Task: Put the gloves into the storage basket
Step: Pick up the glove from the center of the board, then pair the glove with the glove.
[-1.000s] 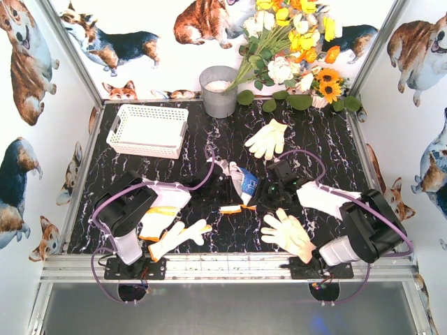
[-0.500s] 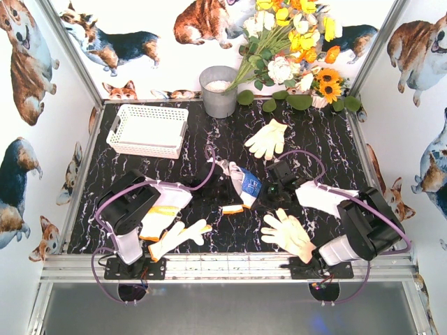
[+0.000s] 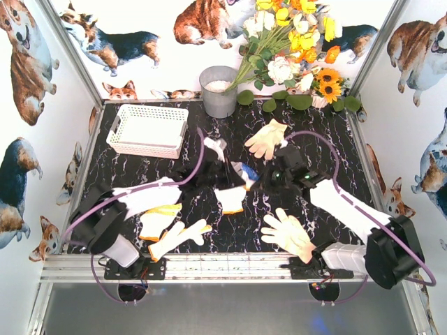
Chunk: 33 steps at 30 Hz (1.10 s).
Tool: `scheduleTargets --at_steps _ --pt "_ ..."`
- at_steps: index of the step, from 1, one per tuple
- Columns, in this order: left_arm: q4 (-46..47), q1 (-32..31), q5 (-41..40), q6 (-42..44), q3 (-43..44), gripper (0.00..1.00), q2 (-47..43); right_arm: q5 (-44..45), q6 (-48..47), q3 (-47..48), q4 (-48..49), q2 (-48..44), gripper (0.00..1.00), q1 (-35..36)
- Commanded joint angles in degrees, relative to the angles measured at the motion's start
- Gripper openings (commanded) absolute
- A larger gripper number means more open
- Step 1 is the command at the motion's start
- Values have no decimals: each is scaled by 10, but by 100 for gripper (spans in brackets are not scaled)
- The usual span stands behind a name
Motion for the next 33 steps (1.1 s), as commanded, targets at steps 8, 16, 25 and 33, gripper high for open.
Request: scheduleTargets --at_steps 8,16,25,33 --pt "-69 46 -52 24 69 0 -99 32 -51 151 10 -12 0 -6" --pt "-56 104 -47 40 110 0 -82 38 -100 261 36 82 0 -15" --pt "-64 167 -34 94 183 0 -24 30 -144 363 91 206 0 -30" --pt "-65 209 -22 147 266 0 69 34 -192 449 132 314 0 -42"
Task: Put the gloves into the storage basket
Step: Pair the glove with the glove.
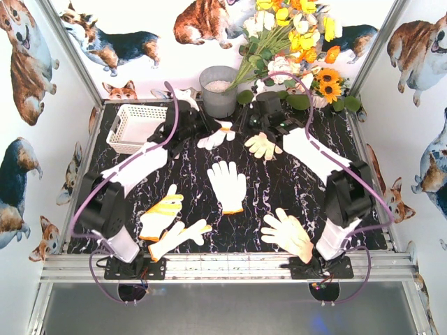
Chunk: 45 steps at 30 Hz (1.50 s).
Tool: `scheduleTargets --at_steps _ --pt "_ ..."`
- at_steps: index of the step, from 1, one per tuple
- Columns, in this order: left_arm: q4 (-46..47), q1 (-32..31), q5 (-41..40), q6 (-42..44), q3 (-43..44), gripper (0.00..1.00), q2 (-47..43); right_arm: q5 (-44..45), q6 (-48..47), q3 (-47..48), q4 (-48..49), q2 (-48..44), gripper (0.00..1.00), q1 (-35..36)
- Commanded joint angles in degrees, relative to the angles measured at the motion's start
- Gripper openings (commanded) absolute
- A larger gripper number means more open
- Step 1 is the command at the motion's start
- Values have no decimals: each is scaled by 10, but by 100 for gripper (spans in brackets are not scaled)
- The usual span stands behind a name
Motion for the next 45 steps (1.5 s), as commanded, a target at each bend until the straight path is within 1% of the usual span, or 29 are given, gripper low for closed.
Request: scheduleTargets --at_steps 1,4,7,10,13,18,24,29,35,45 --pt "8 25 12 48 59 0 48 15 -52 62 59 39 0 -11" --pt "2 34 14 67 92 0 77 15 -71 82 74 62 0 -13" --pt "-3 34 6 88 100 0 93 8 -77 84 88 81 0 -13" --pt "6 35 10 83 73 0 100 -10 -70 74 86 98 0 -13" --pt "29 34 19 56 29 0 101 -29 -57 49 90 106 0 -13" --pt "51 28 28 24 -33 0 90 -75 -27 3 102 104 0 -13" --pt "56 8 21 3 -83 0 67 -121 -5 -40 110 96 0 -12" --pt "60 -7 13 -16 -113 0 50 -123 -11 -71 98 73 0 -5" --pt "72 -25 21 -45 -147 0 39 -121 -21 -101 53 51 0 -3" --pt "57 -46 20 -59 -175 0 18 -119 -17 -151 47 12 0 4"
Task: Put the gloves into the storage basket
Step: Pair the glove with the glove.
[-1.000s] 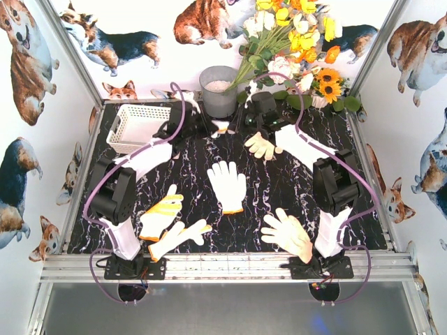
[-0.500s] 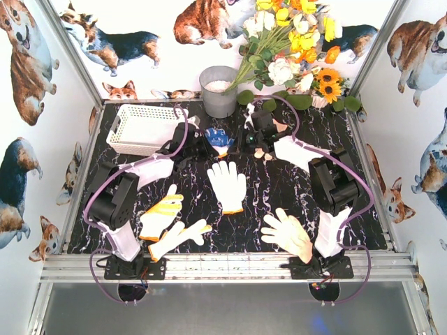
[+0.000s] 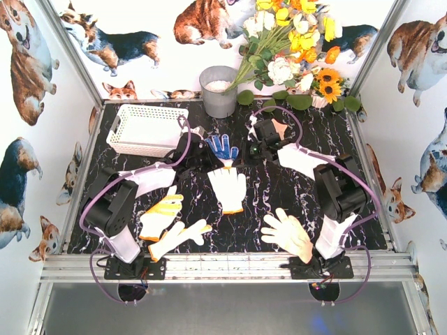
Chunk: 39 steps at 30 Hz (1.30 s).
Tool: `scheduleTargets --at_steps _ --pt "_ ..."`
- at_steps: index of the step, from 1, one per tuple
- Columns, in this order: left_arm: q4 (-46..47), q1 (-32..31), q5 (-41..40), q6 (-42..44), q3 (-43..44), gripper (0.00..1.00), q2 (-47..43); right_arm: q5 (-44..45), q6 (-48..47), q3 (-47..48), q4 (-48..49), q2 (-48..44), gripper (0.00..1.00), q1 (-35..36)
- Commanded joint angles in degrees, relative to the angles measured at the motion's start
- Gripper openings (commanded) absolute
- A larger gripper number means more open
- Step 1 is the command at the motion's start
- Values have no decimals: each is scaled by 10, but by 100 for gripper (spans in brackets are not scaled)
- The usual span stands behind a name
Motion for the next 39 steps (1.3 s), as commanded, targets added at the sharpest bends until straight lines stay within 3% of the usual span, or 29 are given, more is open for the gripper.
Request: scheduleTargets --at_steps 1,19,39 --pt "5 -8 2 -10 -9 0 -19 -2 -1 -6 12 -45 0 7" --pt "-28 -46 -25 -33 -63 0 -92 13 -3 -64 -14 -107 0 43" --pt "-31 -97 -24 -68 -123 0 -115 36 9 -132 -50 -177 0 68"
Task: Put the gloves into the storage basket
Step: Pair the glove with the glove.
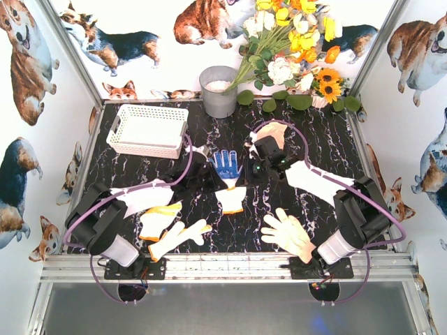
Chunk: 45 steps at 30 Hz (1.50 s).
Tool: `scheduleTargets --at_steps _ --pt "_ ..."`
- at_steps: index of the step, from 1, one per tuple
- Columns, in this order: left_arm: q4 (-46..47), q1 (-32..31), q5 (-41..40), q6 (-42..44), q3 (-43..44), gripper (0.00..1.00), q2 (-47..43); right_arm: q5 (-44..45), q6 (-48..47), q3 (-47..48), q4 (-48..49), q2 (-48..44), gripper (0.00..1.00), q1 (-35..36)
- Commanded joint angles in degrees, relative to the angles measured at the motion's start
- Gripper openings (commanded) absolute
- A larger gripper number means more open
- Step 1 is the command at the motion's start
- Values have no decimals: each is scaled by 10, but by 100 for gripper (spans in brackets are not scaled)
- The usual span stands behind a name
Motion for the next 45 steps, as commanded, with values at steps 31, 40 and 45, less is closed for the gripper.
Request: scheduleTargets --at_steps 31,40,45 --pt "-18 -81 -31 -71 -90 2 -39 -5 28 -68 -5 -36 0 36" --pt "-14 -83 -28 -71 -90 6 -28 -6 33 -71 -3 -26 0 41" --pt "-20 -83 -39 -74 -93 16 -27 -4 36 -71 -4 -23 0 45"
